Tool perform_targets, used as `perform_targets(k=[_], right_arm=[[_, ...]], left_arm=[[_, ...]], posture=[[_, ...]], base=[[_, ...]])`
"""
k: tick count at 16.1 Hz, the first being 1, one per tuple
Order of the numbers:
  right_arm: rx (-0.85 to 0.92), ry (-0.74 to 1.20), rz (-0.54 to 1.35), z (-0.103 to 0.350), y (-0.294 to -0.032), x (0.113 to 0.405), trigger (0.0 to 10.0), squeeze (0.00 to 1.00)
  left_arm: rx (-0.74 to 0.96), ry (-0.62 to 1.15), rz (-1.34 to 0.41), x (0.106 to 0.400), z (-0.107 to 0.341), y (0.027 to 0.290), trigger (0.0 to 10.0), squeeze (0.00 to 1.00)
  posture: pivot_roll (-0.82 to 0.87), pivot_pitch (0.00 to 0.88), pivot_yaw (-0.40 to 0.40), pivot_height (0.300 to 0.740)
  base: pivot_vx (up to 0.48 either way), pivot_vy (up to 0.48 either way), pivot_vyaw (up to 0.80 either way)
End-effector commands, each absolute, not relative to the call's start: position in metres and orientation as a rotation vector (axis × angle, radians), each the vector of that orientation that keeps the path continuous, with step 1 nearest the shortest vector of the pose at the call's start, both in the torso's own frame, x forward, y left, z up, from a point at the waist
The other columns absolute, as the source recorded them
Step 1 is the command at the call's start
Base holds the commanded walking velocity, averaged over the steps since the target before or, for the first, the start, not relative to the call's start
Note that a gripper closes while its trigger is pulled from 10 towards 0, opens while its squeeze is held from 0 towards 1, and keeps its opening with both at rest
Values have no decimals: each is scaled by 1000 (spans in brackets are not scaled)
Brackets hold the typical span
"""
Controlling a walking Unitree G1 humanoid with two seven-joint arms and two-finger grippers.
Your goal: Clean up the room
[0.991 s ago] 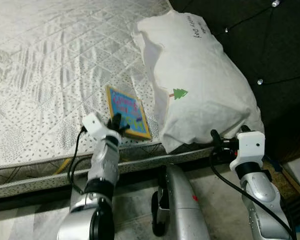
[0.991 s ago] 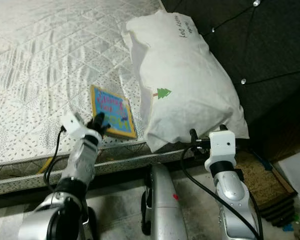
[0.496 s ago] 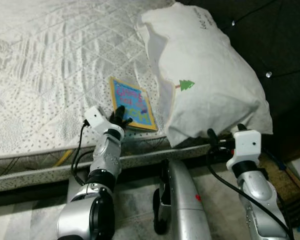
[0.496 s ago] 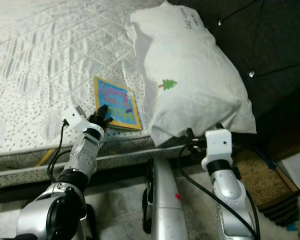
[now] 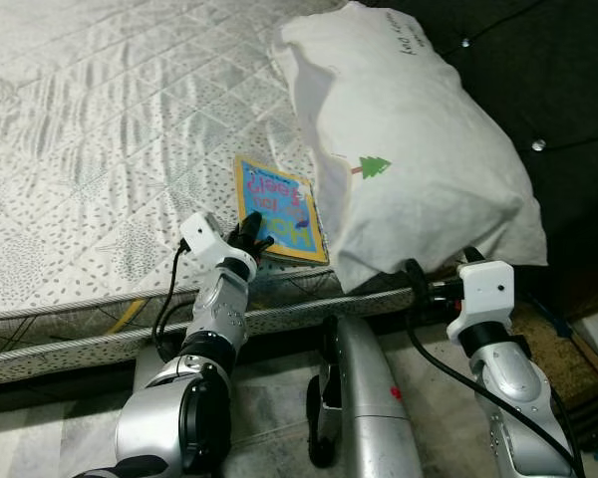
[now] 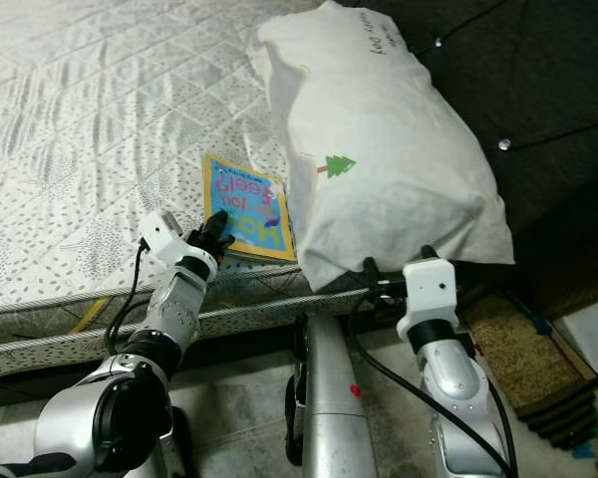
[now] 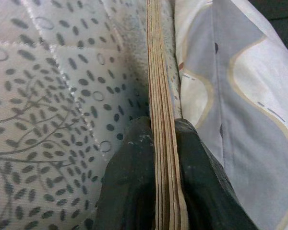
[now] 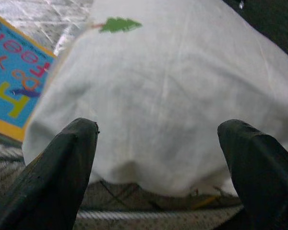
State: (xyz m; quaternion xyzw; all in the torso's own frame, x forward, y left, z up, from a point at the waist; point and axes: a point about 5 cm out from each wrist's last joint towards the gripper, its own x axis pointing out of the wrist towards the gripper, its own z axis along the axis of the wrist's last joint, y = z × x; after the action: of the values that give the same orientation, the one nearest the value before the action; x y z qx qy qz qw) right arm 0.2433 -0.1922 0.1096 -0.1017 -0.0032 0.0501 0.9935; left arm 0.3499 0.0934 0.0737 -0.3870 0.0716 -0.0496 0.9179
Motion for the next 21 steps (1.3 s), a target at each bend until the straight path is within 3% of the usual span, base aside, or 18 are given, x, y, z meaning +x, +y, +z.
perform_targets(k=[1, 3, 4, 5, 16, 21], right_arm=[[-207, -15, 101, 112, -195, 242, 10000, 0], [-208, -15, 103, 112, -195, 242, 10000, 0], [-208, -15, 104, 112, -194, 242, 10000, 0], [-208, -15, 105, 112, -194, 243, 10000, 0], [-201, -21, 119, 110, -187, 249, 10000, 0], [-188, -25, 117, 108, -183, 254, 10000, 0]], left_arm=[[-809, 190, -115, 348, 70, 82, 10000, 0], [-777, 238, -109, 346, 65, 81, 10000, 0], [-773, 252, -105, 346, 63, 81, 10000, 596], [-777, 251, -106, 346, 64, 82, 10000, 1000], [-641, 172, -71, 355, 76, 105, 10000, 1000], [-587, 148, -92, 354, 80, 104, 10000, 1000]], posture=[[-196, 175, -104, 501], [-196, 175, -104, 501], [-195, 175, -104, 501], [-193, 176, -104, 501], [-156, 170, -99, 501], [-126, 168, -80, 501]], base=[[0, 0, 0], [0, 0, 0], [0, 0, 0], [0, 0, 0], [0, 0, 0], [0, 0, 0]])
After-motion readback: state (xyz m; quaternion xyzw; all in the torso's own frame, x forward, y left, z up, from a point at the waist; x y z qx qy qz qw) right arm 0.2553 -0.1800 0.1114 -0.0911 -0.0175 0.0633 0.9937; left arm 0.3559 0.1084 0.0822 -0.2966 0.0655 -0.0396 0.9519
